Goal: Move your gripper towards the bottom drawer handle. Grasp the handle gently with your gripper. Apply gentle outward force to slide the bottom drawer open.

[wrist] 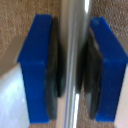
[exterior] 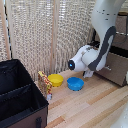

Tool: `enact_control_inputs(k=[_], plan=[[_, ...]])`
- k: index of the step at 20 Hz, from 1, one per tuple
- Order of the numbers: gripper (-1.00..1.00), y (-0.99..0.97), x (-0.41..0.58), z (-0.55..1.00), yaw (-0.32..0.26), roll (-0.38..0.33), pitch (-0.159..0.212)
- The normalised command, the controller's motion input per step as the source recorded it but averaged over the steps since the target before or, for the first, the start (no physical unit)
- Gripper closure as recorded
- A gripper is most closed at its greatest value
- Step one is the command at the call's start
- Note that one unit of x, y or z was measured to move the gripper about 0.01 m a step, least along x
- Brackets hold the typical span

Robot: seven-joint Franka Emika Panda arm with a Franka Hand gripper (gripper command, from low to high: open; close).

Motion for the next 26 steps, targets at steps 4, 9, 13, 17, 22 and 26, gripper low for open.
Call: enact_control_inputs(k=[4, 9, 13, 17, 22, 26], plan=[[1.00, 0.87, 0.287, 0.00, -0.061, 0.019, 0.051], [-1.00, 0.47, 0.058, -0.03, -0.011, -0.014, 0.006], [-1.00, 0.10, 0.080, 0.02, 0.000, -0.025, 0.001], [-1.00, 0.00, 0.186, 0.37, 0.000, -0.060, 0.000], [-1.00, 0.00, 0.235, 0.78, 0.000, 0.001, 0.000], [-1.00, 0.03, 0.308, 0.83, -0.018, 0.055, 0.033]])
